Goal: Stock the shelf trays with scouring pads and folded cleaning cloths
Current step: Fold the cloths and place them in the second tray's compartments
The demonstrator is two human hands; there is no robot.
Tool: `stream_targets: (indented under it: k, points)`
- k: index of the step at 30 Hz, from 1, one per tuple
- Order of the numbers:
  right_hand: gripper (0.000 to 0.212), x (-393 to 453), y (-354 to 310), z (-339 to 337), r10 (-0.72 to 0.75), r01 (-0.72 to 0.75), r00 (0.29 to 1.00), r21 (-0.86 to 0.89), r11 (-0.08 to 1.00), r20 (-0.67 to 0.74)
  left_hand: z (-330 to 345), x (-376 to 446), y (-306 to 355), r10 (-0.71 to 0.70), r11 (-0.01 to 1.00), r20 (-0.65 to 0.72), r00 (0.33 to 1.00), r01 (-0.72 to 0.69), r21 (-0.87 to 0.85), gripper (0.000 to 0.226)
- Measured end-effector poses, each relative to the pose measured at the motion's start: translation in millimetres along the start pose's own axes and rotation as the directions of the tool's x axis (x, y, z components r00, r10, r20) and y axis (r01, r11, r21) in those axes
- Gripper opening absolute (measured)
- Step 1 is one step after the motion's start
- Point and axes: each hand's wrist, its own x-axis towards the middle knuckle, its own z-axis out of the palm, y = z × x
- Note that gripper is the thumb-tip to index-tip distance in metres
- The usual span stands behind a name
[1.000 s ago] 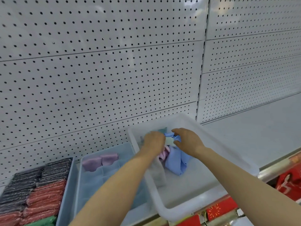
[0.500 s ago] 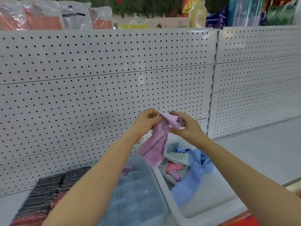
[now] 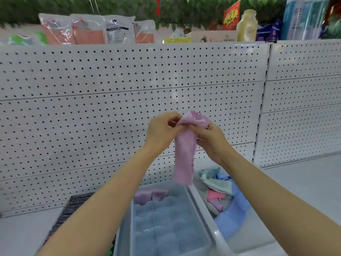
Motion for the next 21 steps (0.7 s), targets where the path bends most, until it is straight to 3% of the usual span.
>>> stream_targets:
  k: [2,5,10,13,16,21]
  points:
    - [0.041,0.4,8.9,7.7,0.037,-0.035,0.996,-0.018,0.999,0.084,-8.7,2.5,9.1,0.005,1.0,-0.046,0.999,-0.005,0.002,0.005]
    - [0.027,-3.3,22.4,22.1,0.104,-0.09,0.991,-0.144,0.985,0.088,-17.7,3.1,12.4,-0.063,0.997,-0.051,0.997,0.06,-0.058,0.016]
    - [0.017,-5.7,29.6,34.1,0.196,-0.175,0.975,-0.182,0.968,0.105,-35.3,-0.3,8.8,-0.21,0.921,-0.014,0.978,0.192,-0.34,0.019]
    - [0.013,-6.0,29.8,35.7,0.244,-0.219,0.959,-0.167,0.961,0.148,-47.3,-4.6,8.6,-0.205,0.879,0.041,0.978,0.203,-0.432,0.019]
    - [0.006,-4.5,25.7,39.6,0.233,-0.22,0.966,-0.12,0.968,0.112,-56.1,-14.9,5.9,-0.099,0.905,0.118,0.988,0.138,-0.403,0.014]
    - [0.028,4.6,15.7,39.1,0.216,-0.215,0.976,-0.043,0.976,0.029,-61.0,-40.8,2.5,-0.03,0.965,0.369,0.929,0.123,-0.231,0.019]
